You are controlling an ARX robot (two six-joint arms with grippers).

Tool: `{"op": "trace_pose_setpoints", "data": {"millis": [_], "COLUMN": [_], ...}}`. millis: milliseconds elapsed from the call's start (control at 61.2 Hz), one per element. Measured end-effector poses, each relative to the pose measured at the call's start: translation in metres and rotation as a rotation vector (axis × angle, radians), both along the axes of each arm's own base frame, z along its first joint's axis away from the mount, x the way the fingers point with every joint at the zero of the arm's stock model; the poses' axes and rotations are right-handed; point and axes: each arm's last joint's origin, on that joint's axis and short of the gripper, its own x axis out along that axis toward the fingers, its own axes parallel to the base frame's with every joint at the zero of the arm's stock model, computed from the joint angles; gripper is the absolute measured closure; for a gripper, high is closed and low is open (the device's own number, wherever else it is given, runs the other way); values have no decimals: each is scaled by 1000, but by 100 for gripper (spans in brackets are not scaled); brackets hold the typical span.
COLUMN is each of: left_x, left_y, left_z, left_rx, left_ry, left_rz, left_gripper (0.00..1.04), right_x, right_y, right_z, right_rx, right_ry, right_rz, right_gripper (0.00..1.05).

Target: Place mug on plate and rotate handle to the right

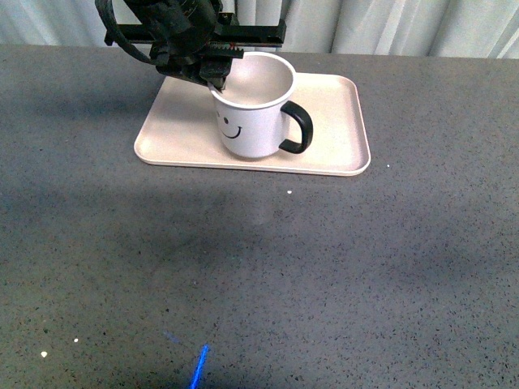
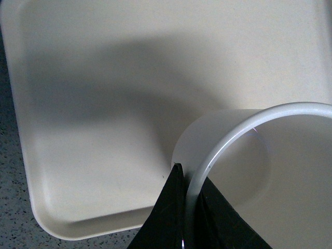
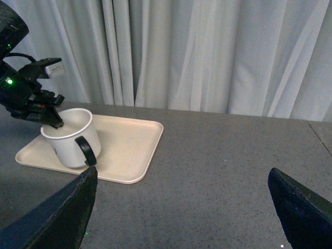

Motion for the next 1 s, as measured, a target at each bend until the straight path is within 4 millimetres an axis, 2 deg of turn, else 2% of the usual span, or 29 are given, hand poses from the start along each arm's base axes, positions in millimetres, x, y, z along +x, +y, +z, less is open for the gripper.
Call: {"op": "trace_pose_setpoints", "data": {"millis": [621, 948, 997], "left_x": [15, 18, 18], "left_y": [-4, -9, -10], "left_z": [-6, -15, -15], "left_rx": [7, 18, 9], "left_ry": [12, 29, 32], "left_rz": [2, -23, -30], "left_gripper": [103, 103, 95], "right_x": [0, 0, 0], "right_y": [0, 0, 0], "right_z": [0, 0, 0], "right_rx": [0, 0, 0], "right_ry": [0, 0, 0], "right_rz": [0, 0, 0], "right_gripper": [9, 9, 9]}}
